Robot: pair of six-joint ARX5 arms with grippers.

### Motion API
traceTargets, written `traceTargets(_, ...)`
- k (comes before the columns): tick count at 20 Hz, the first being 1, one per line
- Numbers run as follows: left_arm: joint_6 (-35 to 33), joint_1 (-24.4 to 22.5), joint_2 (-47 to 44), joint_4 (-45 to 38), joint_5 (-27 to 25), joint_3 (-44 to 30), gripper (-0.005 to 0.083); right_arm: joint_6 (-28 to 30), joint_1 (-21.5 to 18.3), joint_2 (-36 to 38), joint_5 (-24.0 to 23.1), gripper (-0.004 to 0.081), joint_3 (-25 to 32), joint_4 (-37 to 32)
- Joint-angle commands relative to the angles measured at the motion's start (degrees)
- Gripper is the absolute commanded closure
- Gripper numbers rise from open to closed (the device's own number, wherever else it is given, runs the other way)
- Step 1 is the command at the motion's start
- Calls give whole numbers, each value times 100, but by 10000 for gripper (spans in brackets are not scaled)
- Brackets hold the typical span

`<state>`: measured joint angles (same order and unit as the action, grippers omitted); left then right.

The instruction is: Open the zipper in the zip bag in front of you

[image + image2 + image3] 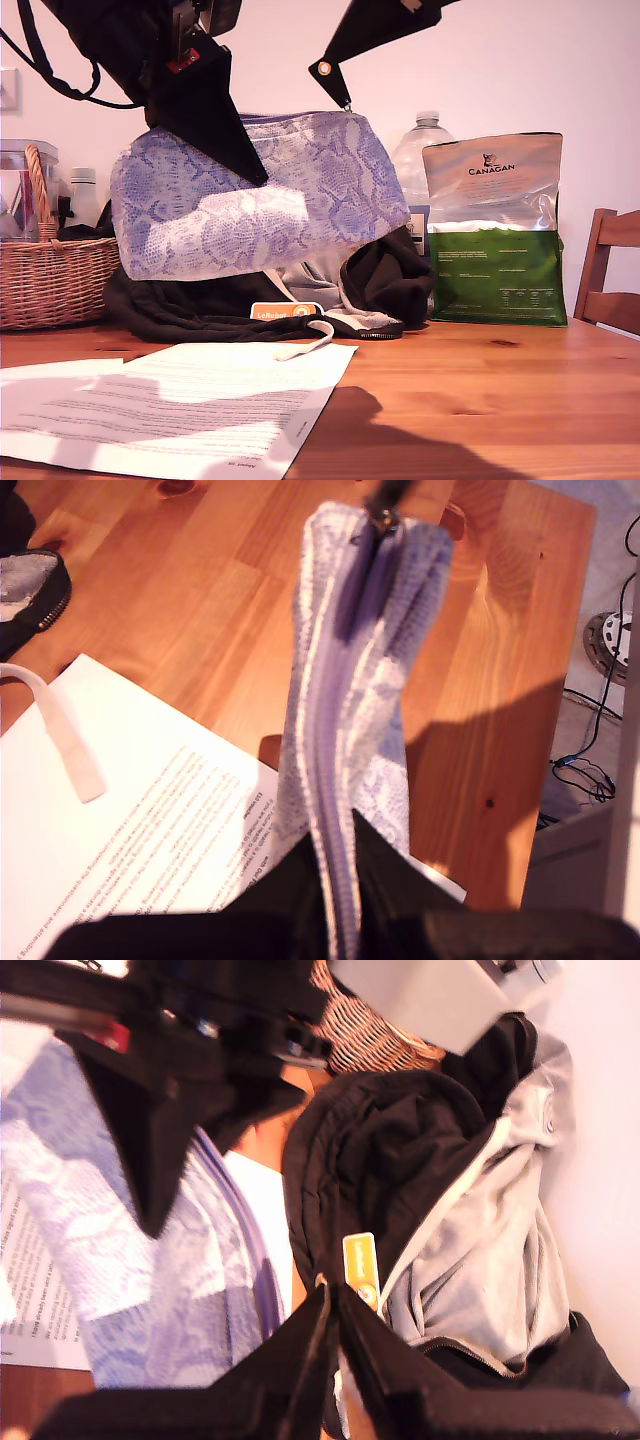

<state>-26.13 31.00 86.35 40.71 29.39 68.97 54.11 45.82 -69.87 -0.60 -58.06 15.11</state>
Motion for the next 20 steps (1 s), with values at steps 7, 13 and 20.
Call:
traceTargets(7,-50,70,-11,-35,-11,92,793,13,361,9,81,783,-68,-111)
traceTargets(13,-105,337,-11,-61,-46,92,793,13,511,9,258,783,-68,-114)
traceTargets(20,-138,682,-11,-190,-251,92,793,11,660,7,485,783,-70,-243)
